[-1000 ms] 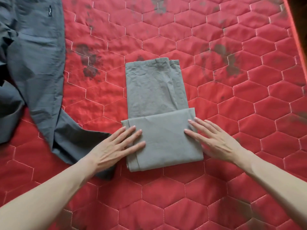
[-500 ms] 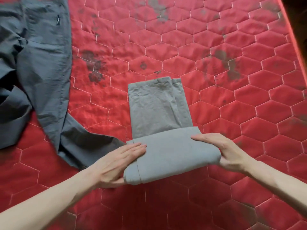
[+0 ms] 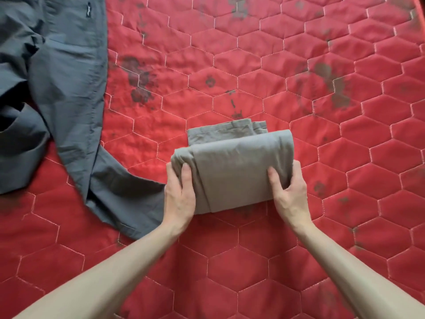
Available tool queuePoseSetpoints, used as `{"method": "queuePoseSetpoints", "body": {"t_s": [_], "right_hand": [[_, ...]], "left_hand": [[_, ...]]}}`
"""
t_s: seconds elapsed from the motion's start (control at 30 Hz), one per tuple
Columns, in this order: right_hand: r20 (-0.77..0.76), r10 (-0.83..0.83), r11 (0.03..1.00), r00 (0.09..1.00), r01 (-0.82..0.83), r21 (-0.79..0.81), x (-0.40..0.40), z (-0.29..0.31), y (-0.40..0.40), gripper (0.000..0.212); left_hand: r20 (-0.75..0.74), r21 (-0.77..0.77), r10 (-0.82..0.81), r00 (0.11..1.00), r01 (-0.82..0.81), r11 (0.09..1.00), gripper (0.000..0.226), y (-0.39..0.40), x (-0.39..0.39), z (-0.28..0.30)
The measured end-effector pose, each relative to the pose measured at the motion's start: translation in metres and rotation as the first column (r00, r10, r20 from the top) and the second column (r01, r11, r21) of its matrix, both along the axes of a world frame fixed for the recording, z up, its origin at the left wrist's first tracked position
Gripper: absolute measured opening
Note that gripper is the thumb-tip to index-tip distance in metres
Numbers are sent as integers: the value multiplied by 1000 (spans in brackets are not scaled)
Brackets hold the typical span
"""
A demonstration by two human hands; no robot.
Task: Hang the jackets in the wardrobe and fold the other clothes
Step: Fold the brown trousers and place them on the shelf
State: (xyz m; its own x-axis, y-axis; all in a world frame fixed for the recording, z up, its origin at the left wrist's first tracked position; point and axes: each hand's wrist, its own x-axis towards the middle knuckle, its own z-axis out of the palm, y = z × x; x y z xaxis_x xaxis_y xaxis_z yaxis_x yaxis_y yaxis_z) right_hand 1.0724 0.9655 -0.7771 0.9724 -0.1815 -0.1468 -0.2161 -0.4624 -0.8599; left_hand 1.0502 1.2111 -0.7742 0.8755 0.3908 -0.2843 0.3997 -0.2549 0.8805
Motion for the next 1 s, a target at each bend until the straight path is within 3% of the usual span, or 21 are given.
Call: {"method": "queuePoseSetpoints", "body": {"t_s": [0.07,0.27,0.43,0.57,0.73,0.87,0.93,1.0], "right_hand": [[58,-71,993,996,76,-87,12,-14,5,27],[14,-189,947,982,186,-263,47,-51,14,32],[-63,-196,924,979,163,-345,56,-44,19,45],[-294,-165,973,942,106,-206,68,-16,22,54],[-506,-15,983,862,105,148,87,11,11,35],[-521,178,914,835,55,401,84,19,2,33],[-509,210,896,835,44,442,82,25,0,39],[-488,195,897,851,46,439,81,35,1,42]], "left_hand": [[42,4,29,999,-30,1000,33,0,18,-6],[-75,18,-25,997,27,999,56,6,54,-31],[-166,159,-28,986,54,986,48,7,67,-39],[-192,52,-23,981,34,998,41,2,76,-26],[-257,-93,-41,966,18,996,40,17,89,-18],[-413,-283,-85,907,-39,958,49,32,100,-2],[-455,-459,-159,876,-77,885,53,40,100,12],[-462,-550,-211,862,-92,830,42,45,95,35]]}}
